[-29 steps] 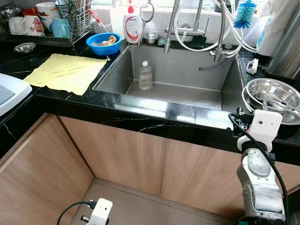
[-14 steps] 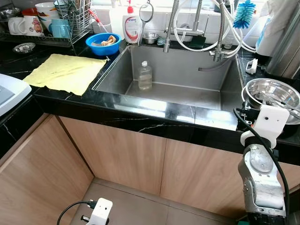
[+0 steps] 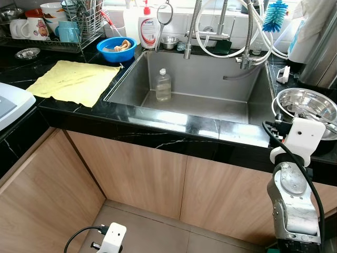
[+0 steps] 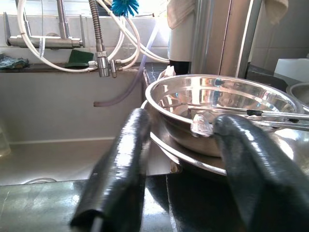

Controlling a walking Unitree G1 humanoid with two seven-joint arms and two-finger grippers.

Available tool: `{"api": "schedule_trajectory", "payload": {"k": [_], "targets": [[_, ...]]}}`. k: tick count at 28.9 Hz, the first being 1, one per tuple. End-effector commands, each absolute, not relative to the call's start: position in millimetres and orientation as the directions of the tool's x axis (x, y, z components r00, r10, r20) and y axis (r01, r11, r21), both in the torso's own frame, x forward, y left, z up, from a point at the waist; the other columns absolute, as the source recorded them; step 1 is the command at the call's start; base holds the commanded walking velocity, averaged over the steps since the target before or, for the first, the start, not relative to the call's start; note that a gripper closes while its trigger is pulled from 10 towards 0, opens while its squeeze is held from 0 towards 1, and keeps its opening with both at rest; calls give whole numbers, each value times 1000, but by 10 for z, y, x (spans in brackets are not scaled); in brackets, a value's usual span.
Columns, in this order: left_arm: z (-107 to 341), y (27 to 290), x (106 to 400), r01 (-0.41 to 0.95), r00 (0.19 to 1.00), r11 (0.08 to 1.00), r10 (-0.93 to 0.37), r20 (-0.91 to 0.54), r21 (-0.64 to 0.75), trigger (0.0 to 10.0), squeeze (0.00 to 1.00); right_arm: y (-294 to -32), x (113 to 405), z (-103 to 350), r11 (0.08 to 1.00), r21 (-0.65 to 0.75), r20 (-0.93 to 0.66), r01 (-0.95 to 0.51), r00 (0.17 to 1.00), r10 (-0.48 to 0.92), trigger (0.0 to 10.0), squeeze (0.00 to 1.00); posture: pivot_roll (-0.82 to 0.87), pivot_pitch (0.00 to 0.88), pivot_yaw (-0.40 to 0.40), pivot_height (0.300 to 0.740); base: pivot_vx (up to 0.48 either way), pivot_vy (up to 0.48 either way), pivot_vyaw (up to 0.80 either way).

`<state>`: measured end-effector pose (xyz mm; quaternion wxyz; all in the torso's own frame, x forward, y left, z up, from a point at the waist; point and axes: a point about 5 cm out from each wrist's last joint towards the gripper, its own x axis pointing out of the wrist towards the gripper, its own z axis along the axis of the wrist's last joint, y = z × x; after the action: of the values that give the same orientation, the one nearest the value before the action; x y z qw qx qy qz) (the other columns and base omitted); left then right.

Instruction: Kitchen organization

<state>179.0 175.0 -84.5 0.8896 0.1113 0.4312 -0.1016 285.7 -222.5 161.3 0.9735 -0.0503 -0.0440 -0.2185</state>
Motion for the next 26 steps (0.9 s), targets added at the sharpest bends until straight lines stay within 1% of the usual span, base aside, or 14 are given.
{"api": "schedule_trajectory", "payload": {"k": [1,26], "targets": [[-852,1771,1775,269,602,957,-78,-795,109,10000,0,-2204,2867,1642,902,-66,118,426,901,-417,0,0,-283,0,16,731,0,0,0],[-849,1771,1778,262,607,959,-77,-791,108,10000,0,-2201,2890,1716,905,-51,150,423,899,-412,0,0,-286,0,16,731,0,0,0]]}}
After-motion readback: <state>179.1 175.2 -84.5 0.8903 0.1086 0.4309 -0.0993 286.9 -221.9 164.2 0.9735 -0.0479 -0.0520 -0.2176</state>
